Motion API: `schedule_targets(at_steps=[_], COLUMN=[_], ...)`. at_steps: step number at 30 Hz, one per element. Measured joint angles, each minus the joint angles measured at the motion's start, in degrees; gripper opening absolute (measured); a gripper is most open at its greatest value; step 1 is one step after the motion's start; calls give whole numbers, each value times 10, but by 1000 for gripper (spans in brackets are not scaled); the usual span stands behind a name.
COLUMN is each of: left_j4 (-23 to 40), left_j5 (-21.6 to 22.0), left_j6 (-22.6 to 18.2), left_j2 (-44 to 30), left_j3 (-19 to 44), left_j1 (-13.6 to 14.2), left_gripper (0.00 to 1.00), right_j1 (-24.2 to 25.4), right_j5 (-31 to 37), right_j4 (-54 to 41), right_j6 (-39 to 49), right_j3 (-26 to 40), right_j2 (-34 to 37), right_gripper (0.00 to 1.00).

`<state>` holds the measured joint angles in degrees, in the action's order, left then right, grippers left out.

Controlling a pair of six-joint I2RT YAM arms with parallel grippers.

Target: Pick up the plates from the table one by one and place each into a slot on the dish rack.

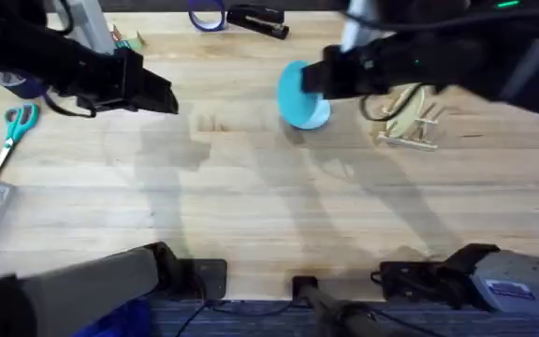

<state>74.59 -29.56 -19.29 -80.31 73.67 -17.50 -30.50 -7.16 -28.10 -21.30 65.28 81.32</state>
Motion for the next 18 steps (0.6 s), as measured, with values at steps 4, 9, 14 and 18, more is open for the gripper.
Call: schedule_targets(at_steps=[4,9,14,18], left_j4=[8,20,20,17], left_j5=[25,37,39,39], left_j6=[16,25,28,30], left_j2=[41,70,73,73], left_j3=[0,0,0,0], left_j1=[0,0,0,0], left_gripper=[68,255,537,648], right_j1=[17,31,48,63], right_j5=[70,160,232,279], right_j4=[-62,-138,-181,-190], right_j6=[25,38,42,45], right_j3=[0,0,0,0], right_j2=[-70,-137,-181,-207], right_gripper=[32,32,32,32])
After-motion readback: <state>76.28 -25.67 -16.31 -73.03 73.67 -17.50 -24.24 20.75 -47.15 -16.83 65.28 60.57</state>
